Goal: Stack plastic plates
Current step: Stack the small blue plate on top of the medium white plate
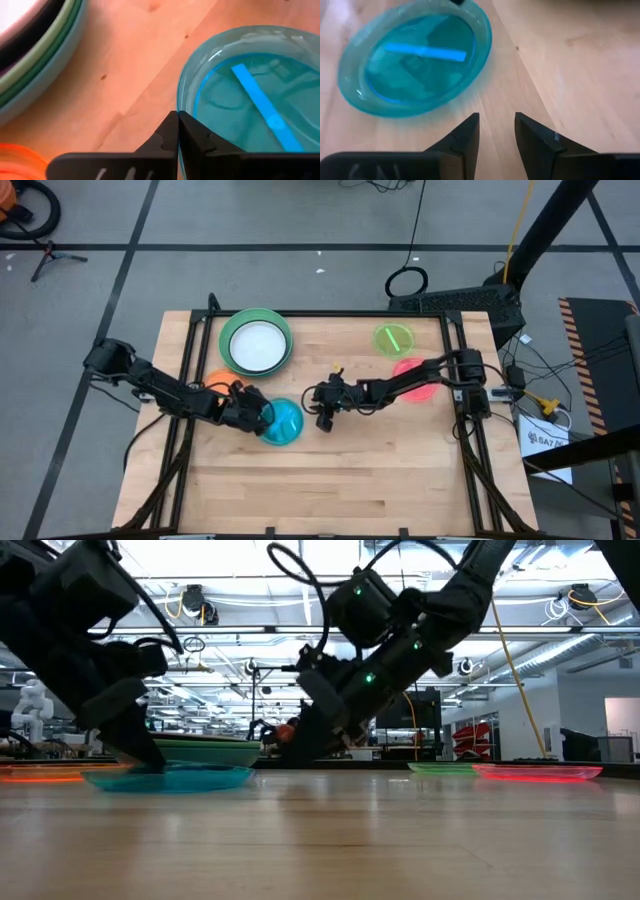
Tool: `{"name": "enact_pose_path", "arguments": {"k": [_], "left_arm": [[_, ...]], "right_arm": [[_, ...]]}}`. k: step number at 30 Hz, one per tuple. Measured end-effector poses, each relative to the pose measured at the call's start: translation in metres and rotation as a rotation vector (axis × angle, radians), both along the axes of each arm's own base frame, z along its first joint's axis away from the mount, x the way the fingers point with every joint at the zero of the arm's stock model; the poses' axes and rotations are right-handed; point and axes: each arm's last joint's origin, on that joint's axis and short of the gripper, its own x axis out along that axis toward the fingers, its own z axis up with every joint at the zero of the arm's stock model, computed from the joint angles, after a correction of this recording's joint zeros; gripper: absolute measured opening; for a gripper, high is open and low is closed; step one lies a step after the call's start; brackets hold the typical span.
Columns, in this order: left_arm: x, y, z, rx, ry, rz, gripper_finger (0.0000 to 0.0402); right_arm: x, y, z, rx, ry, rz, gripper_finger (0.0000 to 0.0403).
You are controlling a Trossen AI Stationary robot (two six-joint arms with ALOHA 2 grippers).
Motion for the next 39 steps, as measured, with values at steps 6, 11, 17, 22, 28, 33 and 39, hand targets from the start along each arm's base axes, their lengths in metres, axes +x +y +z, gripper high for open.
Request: {"name": "enact_pose_path", "arguments": {"k": [6,11,17,22,28,33,39], "left_arm": [[0.013,-0.002,0.023,0.034,0.036,-0.009,0.0004],[0.024,0.0,0.053,0.096,0.09,-0.011,0.0003],[0.026,0.011,0.1,0.186,0.096,-0.007,0.0002],[0.018,0.032,0.141,0.248,0.059,0.02,0.0002],[0.001,0.068,0.182,0.358,0.053,0.07,0.0001],[-0.015,0.111,0.196,0.438,0.12,0.196,0.0001],[-0.025,0.166,0.186,0.306,0.152,0.264,0.0001]], "right_arm": [[-0.007,0.0,0.025,-0.018,0.007,0.013,0.0116],[-0.013,0.0,0.047,-0.05,-0.013,0.032,0.0116],[-0.026,-0.001,0.068,-0.084,0.024,0.035,0.0116],[-0.038,-0.002,0.08,-0.126,0.079,0.012,0.0116],[-0.044,-0.002,0.086,-0.131,0.098,0.008,0.0116],[-0.044,-0.002,0.086,-0.13,0.096,0.008,0.0116],[-0.043,-0.002,0.087,-0.122,0.088,0.0,0.0116]]}}
